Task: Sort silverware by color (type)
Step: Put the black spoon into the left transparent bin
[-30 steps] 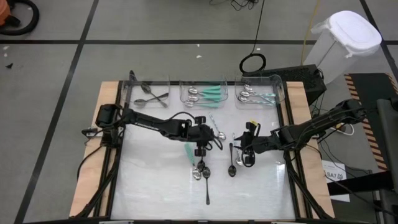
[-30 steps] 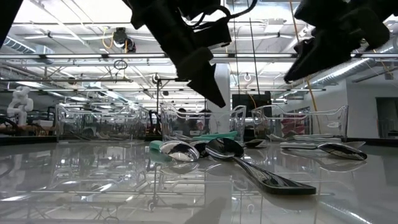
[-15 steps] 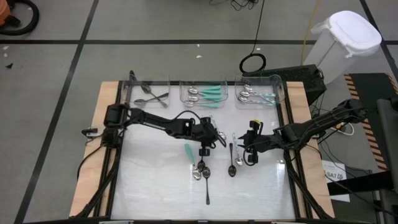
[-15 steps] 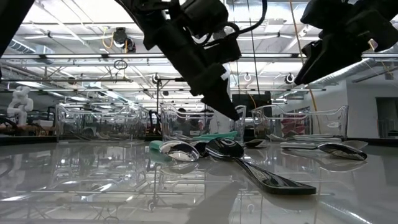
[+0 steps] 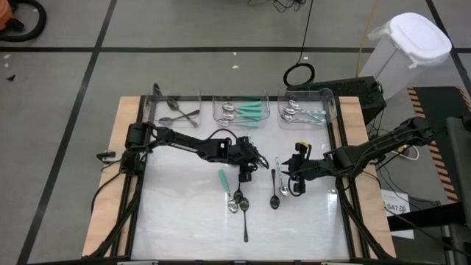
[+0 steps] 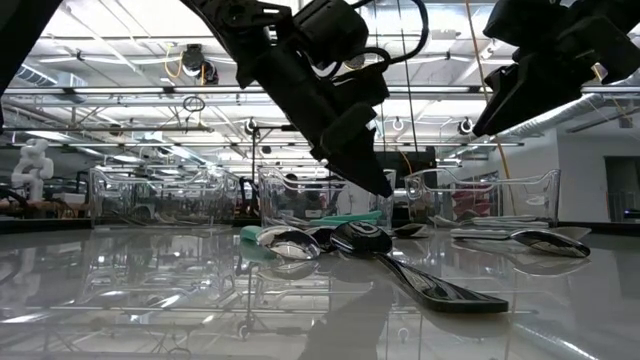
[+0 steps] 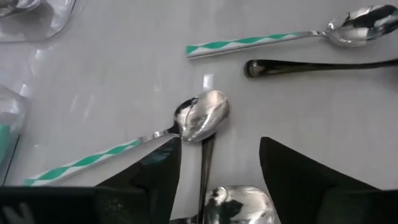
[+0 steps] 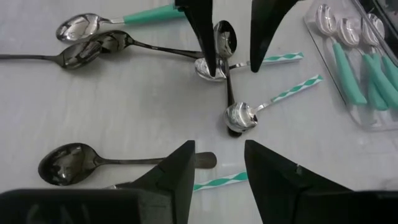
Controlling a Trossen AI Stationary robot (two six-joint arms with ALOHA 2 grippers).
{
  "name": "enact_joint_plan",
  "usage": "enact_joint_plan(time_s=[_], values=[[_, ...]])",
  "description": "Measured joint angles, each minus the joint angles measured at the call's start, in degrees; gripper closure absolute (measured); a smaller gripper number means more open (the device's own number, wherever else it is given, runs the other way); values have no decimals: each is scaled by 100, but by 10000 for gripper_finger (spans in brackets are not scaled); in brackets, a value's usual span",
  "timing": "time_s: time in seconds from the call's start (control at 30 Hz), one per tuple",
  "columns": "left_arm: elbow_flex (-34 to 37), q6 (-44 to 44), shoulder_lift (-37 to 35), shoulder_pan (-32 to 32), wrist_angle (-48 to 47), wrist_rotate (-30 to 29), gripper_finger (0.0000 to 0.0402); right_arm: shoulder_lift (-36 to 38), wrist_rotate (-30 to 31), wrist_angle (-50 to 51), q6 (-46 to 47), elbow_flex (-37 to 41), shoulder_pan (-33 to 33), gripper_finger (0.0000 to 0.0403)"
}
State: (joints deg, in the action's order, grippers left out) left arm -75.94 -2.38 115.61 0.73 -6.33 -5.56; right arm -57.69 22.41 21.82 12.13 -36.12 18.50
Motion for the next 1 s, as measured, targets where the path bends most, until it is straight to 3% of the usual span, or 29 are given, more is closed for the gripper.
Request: enact_joint_plan(time_s=[0.5,1.0], values=[[0,559,302,216,-99,-142,183,-2,2,-89,-86,0,0,267],[-2,442,528,213,140,220,183,-2,2,-101,-86,0,-2,267]])
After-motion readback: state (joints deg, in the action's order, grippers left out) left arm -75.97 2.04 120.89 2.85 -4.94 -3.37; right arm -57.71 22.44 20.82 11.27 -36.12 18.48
